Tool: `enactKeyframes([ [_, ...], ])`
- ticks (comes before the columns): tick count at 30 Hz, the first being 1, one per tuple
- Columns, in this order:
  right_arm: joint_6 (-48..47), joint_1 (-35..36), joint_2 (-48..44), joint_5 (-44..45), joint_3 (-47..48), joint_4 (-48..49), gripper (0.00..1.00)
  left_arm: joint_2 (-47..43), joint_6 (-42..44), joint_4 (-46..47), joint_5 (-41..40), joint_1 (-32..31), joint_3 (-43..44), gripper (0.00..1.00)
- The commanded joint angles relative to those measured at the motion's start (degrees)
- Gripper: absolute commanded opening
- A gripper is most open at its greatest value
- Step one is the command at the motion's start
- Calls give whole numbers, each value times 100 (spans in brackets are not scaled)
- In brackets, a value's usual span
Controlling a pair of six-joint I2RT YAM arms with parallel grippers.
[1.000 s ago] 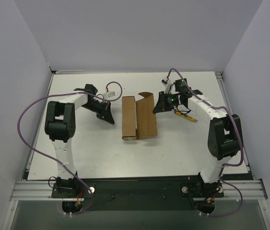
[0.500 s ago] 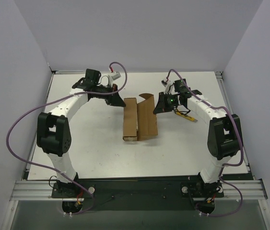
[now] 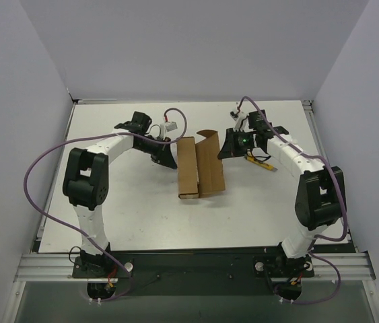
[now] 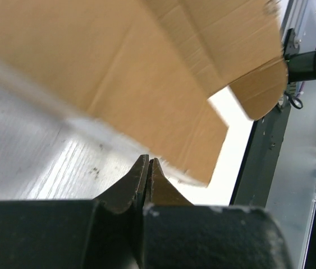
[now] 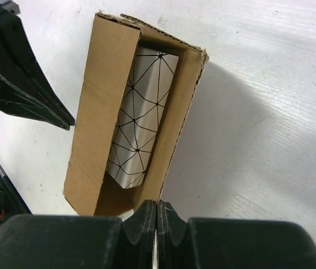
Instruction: Unpack the express box
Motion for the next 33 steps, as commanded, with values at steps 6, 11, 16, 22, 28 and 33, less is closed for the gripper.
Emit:
enactKeyframes([
  [6, -138, -301, -162, -84, 178, -303, 0, 195, 129, 120, -137, 89, -236, 0],
  [11, -94, -292, -127, -93, 248, -329, 0, -233, 6, 286, 232, 98, -200, 0],
  [16, -42, -283, -109, -84, 204, -277, 0, -446, -345, 841, 505, -122, -166, 0],
  [22, -7, -283, -83, -75, 213, -259, 0, -42, -302, 806, 321, -465, 133, 0],
  [28, -59, -292, -66, -32, 134, -250, 0, 336, 320, 340, -154, -456, 344, 0],
  [33, -226, -310, -66, 153, 90, -303, 0, 538, 437, 102, -233, -272, 380, 0],
])
